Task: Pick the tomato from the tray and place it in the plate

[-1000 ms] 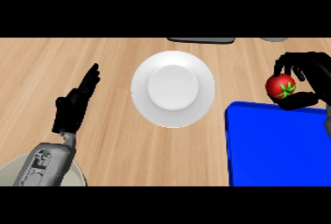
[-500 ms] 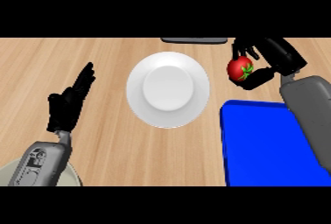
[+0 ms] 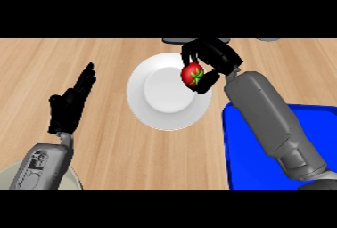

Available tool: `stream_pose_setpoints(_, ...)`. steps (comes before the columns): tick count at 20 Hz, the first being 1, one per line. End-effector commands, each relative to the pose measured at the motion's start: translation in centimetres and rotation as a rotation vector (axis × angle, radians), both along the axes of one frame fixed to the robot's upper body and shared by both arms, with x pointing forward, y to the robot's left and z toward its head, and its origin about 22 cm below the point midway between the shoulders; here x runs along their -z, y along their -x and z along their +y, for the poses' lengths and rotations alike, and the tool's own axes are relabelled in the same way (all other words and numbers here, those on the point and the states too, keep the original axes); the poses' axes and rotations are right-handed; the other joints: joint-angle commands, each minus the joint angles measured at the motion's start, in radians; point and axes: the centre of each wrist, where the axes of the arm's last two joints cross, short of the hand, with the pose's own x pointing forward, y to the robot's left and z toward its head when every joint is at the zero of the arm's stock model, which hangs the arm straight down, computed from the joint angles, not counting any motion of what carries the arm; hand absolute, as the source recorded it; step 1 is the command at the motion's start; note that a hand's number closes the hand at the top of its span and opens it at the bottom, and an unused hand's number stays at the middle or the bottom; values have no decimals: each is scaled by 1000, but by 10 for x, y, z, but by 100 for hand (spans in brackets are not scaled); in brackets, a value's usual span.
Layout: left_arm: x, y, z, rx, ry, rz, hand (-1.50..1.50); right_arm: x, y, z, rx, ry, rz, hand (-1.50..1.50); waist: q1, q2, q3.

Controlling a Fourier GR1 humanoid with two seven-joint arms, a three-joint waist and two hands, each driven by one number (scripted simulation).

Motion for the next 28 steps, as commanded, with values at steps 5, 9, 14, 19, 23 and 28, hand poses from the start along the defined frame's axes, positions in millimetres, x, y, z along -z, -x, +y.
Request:
stream_pose_setpoints(5, -6, -10, 1, -5, 10, -6, 0, 44, 11, 75, 14, 257, -71, 150, 6, 7, -2)
stream_pose_setpoints(9, -8, -5, -18, 27, 11, -10, 0, 73, 9, 61, 95, 211, 120, -150, 29, 8, -1)
stream_pose_setpoints(14, -4, -10, -9, 48, 5, -8, 0, 90, 14, 55, 114, 124, 210, -150, 61, 16, -1)
stream_pose_setpoints(19, 0, -14, -29, 66, -3, -1, 0, 91, 14, 54, 65, -25, 273, -150, 60, 16, -1)
stream_pose_setpoints(23, 0, -9, -17, 23, 8, -6, 0, 70, 2, 51, 58, -267, 308, -150, 29, 8, 0)
stream_pose_setpoints(28, 7, -8, -12, 9, 4, 18, 0, 59, -13, 17, 190, -458, 330, -150, 4, 9, -1)
